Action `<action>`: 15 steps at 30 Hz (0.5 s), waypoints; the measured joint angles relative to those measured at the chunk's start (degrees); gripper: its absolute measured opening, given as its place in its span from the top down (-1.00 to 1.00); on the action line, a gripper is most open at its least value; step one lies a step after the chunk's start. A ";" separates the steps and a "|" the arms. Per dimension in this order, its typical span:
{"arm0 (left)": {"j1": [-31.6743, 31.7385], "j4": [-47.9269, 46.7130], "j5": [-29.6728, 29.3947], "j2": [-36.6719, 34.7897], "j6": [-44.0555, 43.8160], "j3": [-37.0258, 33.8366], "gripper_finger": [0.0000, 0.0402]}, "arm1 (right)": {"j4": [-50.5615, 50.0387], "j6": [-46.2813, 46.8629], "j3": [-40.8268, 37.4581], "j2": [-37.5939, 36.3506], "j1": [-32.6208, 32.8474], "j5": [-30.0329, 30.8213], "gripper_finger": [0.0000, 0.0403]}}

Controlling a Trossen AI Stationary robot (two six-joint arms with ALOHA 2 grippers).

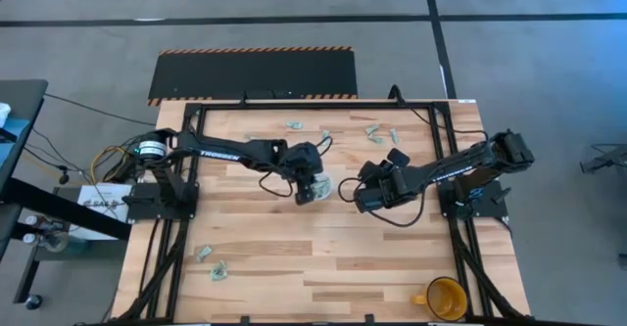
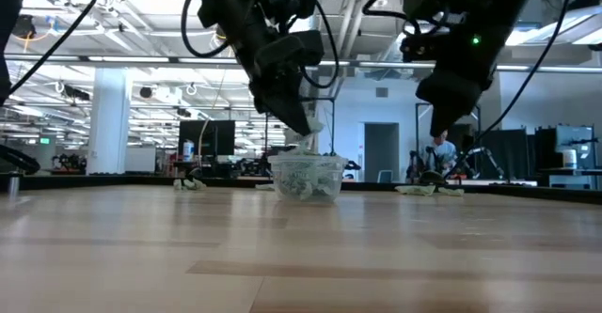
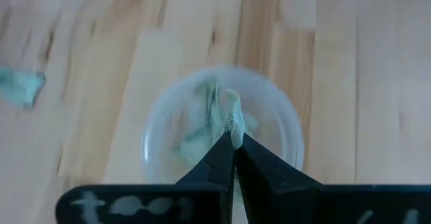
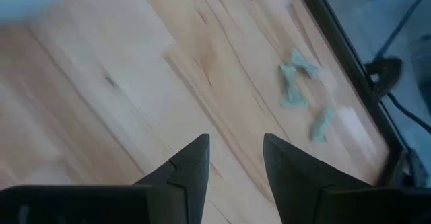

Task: Pick and place Stevia / Truvia into bins
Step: Put the green stevia packet into the transparent container

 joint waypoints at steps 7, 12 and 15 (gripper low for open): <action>0.13 0.34 -1.03 0.15 -0.29 0.00 1.00 | 0.33 1.55 -1.72 -0.03 -0.02 0.15 0.33; 0.13 0.36 -0.05 0.15 -0.28 0.00 0.93 | 0.60 1.55 -1.76 -0.04 -0.02 0.17 0.33; 0.13 0.31 0.52 0.15 -0.29 0.00 0.81 | 0.75 1.55 -1.76 -0.04 -0.02 0.17 0.33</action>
